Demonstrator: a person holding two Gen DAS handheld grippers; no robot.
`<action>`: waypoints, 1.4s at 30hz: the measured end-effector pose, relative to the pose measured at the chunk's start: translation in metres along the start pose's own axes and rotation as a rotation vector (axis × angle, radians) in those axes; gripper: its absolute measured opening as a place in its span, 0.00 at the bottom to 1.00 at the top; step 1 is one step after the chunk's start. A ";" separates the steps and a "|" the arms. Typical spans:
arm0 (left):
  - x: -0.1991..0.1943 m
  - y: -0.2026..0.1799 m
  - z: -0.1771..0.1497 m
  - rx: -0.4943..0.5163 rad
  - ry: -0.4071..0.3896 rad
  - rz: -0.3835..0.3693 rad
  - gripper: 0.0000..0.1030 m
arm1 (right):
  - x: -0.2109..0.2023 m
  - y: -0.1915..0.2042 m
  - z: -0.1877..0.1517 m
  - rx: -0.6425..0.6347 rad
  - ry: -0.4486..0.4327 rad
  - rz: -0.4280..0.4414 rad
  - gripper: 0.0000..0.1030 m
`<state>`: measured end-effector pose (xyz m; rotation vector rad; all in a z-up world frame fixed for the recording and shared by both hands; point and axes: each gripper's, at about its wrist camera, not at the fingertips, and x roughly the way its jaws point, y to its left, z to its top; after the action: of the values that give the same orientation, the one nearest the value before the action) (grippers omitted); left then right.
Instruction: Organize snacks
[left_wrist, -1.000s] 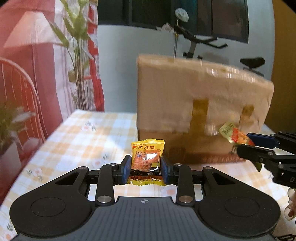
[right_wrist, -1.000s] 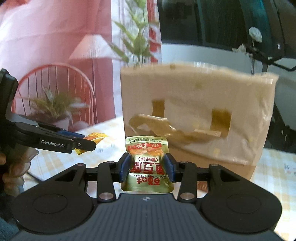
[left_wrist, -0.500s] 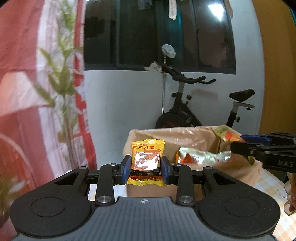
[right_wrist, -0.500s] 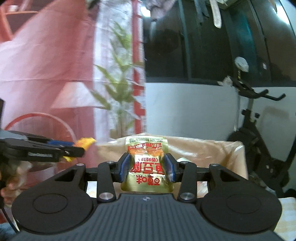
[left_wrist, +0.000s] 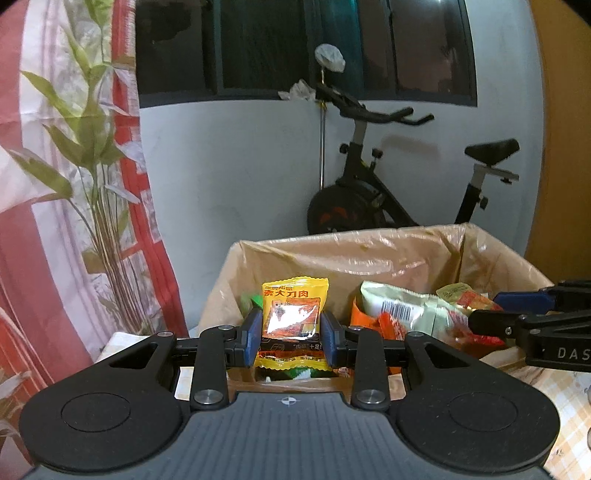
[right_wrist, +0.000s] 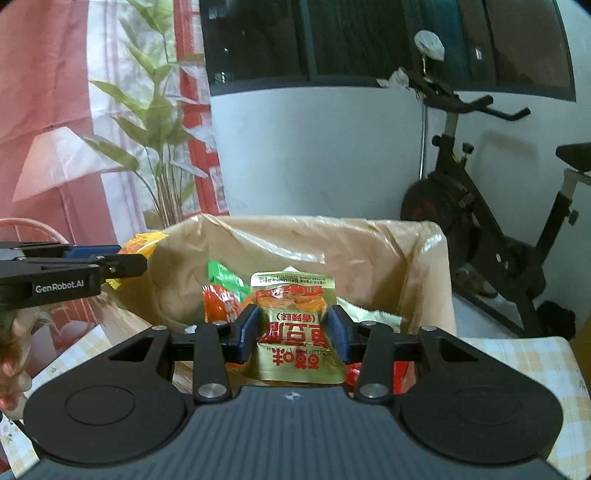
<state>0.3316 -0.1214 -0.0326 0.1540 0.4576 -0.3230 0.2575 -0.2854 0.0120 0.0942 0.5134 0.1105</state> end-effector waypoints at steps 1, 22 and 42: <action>0.002 0.000 -0.001 0.004 0.007 -0.002 0.35 | 0.000 0.000 -0.001 -0.001 0.006 -0.005 0.43; -0.056 0.001 -0.003 0.041 -0.051 -0.034 0.85 | -0.031 0.008 -0.001 0.035 0.012 -0.090 0.90; -0.182 0.003 -0.026 -0.038 -0.121 0.089 0.91 | -0.136 0.061 -0.019 0.035 -0.101 -0.154 1.00</action>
<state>0.1673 -0.0638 0.0275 0.1166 0.3357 -0.2349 0.1253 -0.2409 0.0681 0.0941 0.4201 -0.0533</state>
